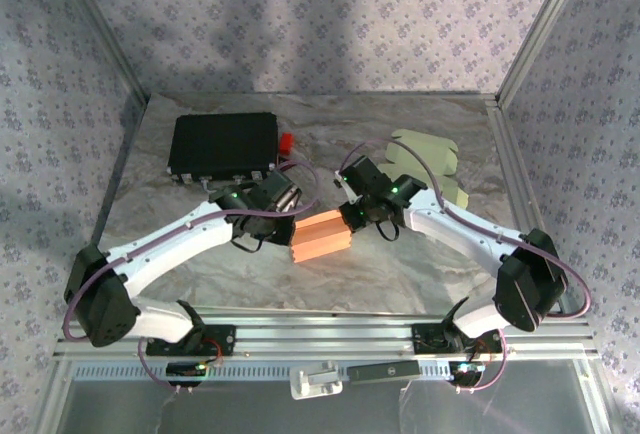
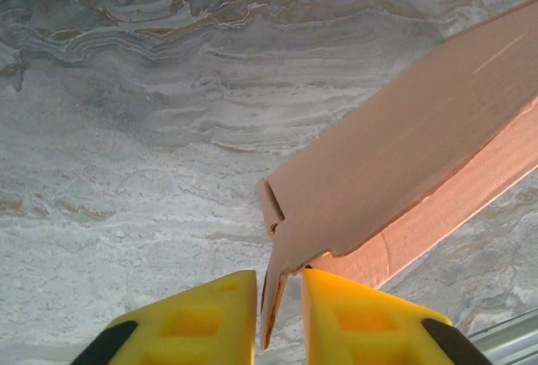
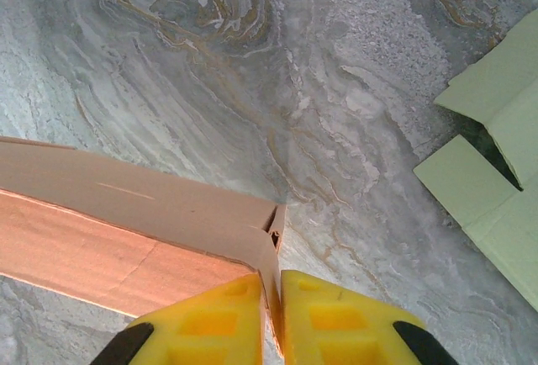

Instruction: Fold the paper box

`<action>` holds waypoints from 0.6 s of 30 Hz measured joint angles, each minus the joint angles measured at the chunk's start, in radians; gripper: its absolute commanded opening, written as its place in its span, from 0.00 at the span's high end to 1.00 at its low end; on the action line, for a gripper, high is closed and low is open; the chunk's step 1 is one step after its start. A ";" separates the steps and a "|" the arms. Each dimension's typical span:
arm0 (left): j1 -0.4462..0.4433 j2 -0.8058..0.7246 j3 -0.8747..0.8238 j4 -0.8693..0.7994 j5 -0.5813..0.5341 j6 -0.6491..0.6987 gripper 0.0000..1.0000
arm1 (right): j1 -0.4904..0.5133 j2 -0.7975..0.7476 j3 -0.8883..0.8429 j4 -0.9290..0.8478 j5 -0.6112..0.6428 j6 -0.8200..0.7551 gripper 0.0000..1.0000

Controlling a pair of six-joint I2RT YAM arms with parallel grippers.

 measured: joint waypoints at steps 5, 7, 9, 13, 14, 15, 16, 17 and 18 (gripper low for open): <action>0.000 0.000 0.001 0.000 0.002 -0.009 0.93 | 0.008 -0.003 0.000 -0.001 0.006 0.005 0.88; 0.000 0.000 0.001 0.002 0.005 -0.015 0.94 | 0.008 -0.005 0.000 -0.003 0.008 0.008 0.88; 0.000 0.000 0.001 0.003 0.008 -0.020 0.94 | 0.011 -0.008 0.000 -0.006 0.010 0.015 0.90; 0.000 0.000 0.000 0.018 0.021 -0.046 0.95 | 0.020 -0.014 0.000 -0.014 0.029 0.031 0.92; 0.000 0.000 -0.001 0.021 0.024 -0.054 0.95 | 0.023 -0.016 0.000 -0.018 0.035 0.035 0.93; 0.000 0.000 -0.002 0.022 0.028 -0.064 0.95 | 0.026 -0.016 0.000 -0.019 0.040 0.042 0.93; 0.000 0.000 -0.005 0.027 0.032 -0.073 0.95 | 0.029 -0.016 0.000 -0.021 0.047 0.049 0.94; 0.000 0.000 -0.008 0.036 0.035 -0.084 0.95 | 0.034 -0.016 0.000 -0.023 0.055 0.056 0.95; 0.000 0.000 -0.010 0.043 0.035 -0.095 0.95 | 0.037 -0.016 0.000 -0.024 0.062 0.064 0.96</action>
